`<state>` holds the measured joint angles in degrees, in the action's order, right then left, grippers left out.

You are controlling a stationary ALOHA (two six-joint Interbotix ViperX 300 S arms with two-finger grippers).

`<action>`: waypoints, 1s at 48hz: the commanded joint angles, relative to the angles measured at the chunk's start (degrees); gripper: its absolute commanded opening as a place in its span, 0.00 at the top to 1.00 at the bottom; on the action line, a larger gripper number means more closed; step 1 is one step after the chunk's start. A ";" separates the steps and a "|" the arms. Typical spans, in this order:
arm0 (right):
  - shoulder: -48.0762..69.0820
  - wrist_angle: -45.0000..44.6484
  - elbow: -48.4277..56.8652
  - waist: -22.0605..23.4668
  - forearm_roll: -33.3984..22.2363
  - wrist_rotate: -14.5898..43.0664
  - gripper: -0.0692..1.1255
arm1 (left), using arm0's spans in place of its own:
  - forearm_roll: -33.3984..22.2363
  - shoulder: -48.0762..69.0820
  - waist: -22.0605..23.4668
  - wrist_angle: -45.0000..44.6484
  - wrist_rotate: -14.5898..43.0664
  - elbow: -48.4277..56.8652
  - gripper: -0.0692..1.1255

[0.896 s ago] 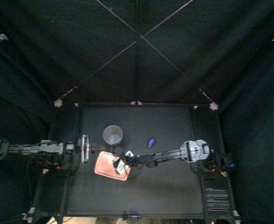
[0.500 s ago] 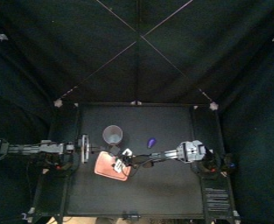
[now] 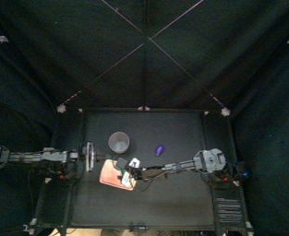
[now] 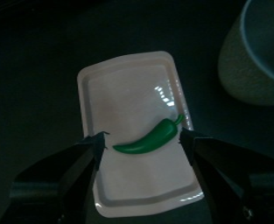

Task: Pick the green pepper then place it on the pink plate
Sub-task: Drop green pepper on the pink plate and return to neutral

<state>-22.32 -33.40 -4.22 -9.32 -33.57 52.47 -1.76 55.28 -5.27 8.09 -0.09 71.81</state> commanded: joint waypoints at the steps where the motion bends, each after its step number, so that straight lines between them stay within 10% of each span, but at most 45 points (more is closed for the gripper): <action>1: 5.62 -0.09 1.14 -1.32 -6.77 0.18 0.11 | -0.09 -0.09 -0.09 0.97 0.09 -1.41 0.87; 28: 21.09 14.41 20.04 -0.97 -24.08 0.09 0.11 | 2.90 -0.09 -0.18 2.81 0.35 -1.41 0.87; 48: 32.96 27.07 34.28 5.10 -23.91 0.09 0.11 | 4.13 -0.09 -0.18 2.90 0.35 -1.14 0.87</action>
<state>7.12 -9.49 28.92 -5.54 -57.66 52.47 2.11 55.28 -5.36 10.46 0.18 71.81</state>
